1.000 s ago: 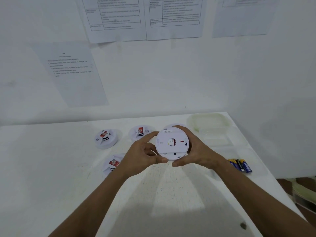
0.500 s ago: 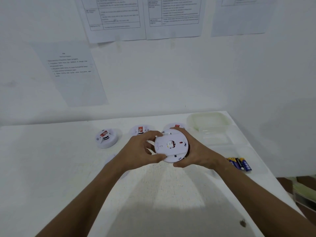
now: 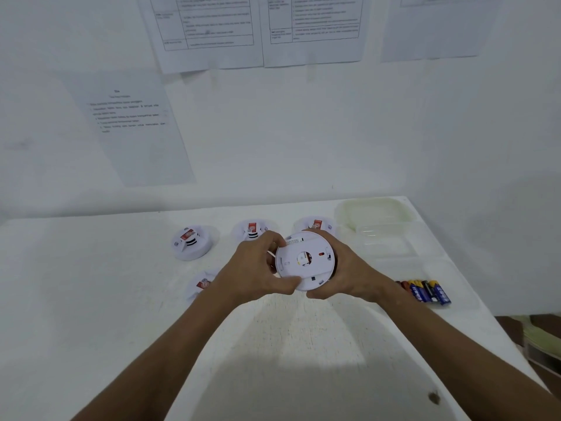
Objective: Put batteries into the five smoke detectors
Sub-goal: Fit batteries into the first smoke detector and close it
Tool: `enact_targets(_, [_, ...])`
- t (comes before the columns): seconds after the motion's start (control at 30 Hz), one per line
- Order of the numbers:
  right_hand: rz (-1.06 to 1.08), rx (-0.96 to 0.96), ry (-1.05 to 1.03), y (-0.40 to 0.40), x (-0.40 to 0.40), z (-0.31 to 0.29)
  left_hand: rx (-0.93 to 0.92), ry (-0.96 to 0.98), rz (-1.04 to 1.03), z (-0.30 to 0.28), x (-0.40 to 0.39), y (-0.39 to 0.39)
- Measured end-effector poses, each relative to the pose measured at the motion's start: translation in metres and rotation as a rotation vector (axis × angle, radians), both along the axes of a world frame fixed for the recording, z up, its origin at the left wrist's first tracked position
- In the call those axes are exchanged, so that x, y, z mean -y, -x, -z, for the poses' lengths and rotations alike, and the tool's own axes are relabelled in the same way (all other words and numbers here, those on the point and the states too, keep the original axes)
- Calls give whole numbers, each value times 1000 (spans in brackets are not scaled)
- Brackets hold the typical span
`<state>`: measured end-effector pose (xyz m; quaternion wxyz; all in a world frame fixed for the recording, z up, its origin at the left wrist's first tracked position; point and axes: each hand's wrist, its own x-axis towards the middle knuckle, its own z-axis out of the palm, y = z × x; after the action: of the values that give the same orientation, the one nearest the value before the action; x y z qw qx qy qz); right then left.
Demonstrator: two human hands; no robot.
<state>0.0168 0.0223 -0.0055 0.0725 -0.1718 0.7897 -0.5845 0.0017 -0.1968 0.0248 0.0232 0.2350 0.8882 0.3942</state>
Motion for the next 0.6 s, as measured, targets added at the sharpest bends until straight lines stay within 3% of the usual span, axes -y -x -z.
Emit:
enact_targets(0.2, [-9, 39, 21, 1, -1, 2, 18, 26, 29, -1, 3, 3])
enact_targets(0.33, [-46, 70, 34, 0, -3, -1, 103, -109, 52, -2, 8, 3])
enact_targets(0.6, [-42, 19, -78, 2, -5, 0, 98, -101, 102, -4, 7, 4])
